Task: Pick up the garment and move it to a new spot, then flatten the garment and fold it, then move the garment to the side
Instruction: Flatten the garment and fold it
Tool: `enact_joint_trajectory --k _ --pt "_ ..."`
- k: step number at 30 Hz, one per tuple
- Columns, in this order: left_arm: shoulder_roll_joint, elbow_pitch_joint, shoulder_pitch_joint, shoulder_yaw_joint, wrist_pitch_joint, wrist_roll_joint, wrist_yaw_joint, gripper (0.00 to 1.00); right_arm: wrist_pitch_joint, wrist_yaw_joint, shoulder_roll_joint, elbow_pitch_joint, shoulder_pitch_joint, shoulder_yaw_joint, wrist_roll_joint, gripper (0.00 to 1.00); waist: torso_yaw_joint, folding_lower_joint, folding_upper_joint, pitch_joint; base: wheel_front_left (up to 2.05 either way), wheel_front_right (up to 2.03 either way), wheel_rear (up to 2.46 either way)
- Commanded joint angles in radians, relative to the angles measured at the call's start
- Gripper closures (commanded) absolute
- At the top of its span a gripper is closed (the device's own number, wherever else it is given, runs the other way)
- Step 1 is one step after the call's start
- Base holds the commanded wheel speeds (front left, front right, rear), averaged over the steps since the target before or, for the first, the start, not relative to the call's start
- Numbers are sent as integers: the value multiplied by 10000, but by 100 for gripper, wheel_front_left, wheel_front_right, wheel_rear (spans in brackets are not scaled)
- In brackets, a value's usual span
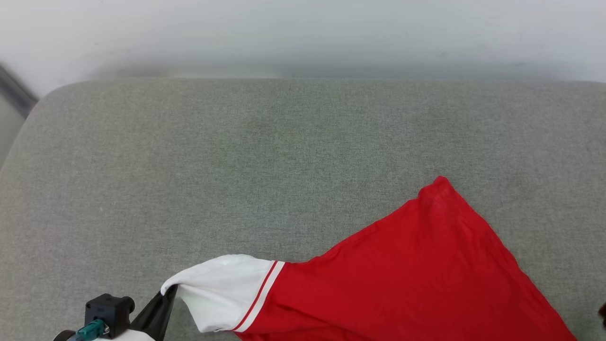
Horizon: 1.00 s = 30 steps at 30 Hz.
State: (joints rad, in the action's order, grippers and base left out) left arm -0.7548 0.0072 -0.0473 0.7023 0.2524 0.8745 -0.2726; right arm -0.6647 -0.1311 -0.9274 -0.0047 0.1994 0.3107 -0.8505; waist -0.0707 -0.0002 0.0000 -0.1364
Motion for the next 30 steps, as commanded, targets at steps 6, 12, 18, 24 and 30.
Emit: enact_joint_trajectory --k 6,12,18,24,30 --pt "31 40 -175 26 -6 -67 38 100 -149 7 -479 -1481 -1468 -1057 239 0 -86 2 0 15 0 0 0" --pt "130 9 -500 81 -29 -223 95 100 -1000 7 -789 -2244 -3866 -860 425 0 -392 2 0 -440 0 0 0" --pt "299 -7 -938 77 3 -429 175 100 -2538 7 -190 -1540 -6727 731 669 0 -676 2 0 -1098 0 0 0" --pt "475 -59 -1373 66 37 -646 247 100 -3377 7 1014 168 -8967 2201 1200 0 -966 2 0 -1728 0 0 0" --pt "573 -177 -1639 -50 59 -797 212 100 -3090 7 1943 1569 -10066 3375 1554 0 -1085 2 0 -2342 0 0 0"
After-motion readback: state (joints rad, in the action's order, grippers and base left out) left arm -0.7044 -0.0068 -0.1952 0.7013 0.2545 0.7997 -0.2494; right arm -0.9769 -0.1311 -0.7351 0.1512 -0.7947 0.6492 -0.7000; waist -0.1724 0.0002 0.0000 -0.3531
